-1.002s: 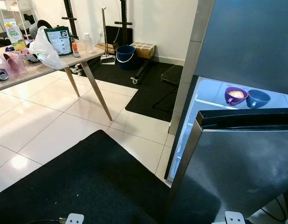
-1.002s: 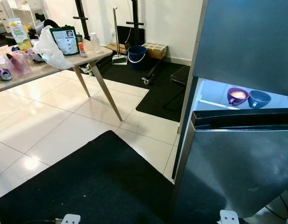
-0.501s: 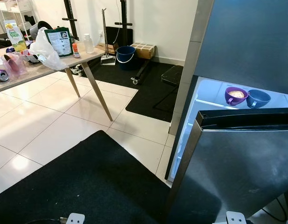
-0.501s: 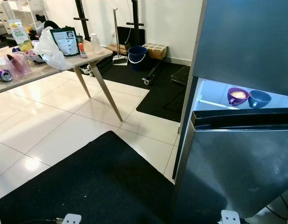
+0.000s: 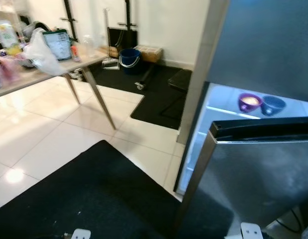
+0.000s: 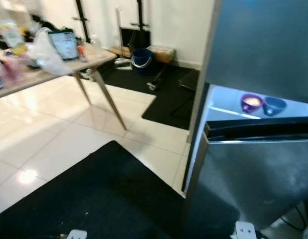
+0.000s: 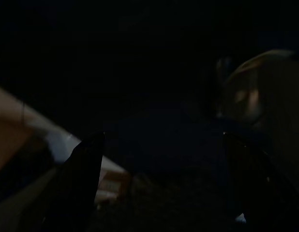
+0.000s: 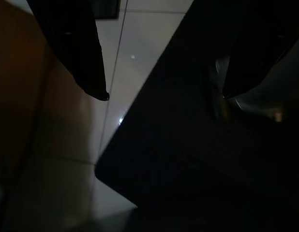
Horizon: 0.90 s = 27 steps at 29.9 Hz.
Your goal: Restocking fridge
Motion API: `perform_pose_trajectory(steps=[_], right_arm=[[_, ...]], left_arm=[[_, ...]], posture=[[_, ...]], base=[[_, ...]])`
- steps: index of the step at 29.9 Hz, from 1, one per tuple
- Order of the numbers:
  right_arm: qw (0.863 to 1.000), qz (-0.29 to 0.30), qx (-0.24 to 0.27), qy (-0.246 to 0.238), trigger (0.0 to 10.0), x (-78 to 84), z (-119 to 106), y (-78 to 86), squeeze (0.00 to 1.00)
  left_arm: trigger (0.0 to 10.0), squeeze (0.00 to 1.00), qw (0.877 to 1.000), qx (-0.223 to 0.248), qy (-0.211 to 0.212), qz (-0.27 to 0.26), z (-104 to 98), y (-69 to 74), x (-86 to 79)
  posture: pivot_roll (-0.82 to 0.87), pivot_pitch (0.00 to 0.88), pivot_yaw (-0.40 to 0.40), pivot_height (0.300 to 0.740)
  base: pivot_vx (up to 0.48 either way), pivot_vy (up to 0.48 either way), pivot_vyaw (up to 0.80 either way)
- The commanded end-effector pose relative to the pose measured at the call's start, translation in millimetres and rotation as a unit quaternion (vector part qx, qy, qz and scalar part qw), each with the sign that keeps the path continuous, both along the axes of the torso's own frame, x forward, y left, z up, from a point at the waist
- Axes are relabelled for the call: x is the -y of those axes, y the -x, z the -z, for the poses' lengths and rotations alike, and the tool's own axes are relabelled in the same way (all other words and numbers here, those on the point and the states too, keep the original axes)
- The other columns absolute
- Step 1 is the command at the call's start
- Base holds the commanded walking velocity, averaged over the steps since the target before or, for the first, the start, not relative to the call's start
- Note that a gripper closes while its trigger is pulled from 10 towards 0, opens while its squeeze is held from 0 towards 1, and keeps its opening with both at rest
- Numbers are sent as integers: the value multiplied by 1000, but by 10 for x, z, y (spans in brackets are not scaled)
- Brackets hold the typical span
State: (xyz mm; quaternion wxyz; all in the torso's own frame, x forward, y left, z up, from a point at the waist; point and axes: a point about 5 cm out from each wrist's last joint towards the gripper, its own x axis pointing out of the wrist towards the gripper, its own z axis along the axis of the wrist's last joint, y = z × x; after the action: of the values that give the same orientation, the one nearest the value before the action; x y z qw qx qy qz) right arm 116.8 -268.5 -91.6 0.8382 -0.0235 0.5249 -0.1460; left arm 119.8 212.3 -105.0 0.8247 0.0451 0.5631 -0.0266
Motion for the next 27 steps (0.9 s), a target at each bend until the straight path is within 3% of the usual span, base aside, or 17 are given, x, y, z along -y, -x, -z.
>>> perform_pose_trajectory(steps=[1,12,26,27], right_arm=[[1000,-1,14,0,10000,-15,-24,-90,0],[1000,4,13,1,10000,-10,-17,-62,0],[1000,16,14,7,10000,21,-20,-36,0],[998,39,43,10,10000,74,-67,-107,0]], left_arm=[[10000,0,1000,-3,-2,8,3,7,3],[10000,0,1000,-4,1,11,8,12,23],[10000,0,1000,-2,12,13,13,12,64],[10000,0,1000,-3,14,16,17,17,83]], posture=[[72,0,4,740],[72,0,5,740],[68,0,6,740],[69,0,2,740]], base=[[322,0,0],[319,0,0],[0,0,0],[0,0,0]])
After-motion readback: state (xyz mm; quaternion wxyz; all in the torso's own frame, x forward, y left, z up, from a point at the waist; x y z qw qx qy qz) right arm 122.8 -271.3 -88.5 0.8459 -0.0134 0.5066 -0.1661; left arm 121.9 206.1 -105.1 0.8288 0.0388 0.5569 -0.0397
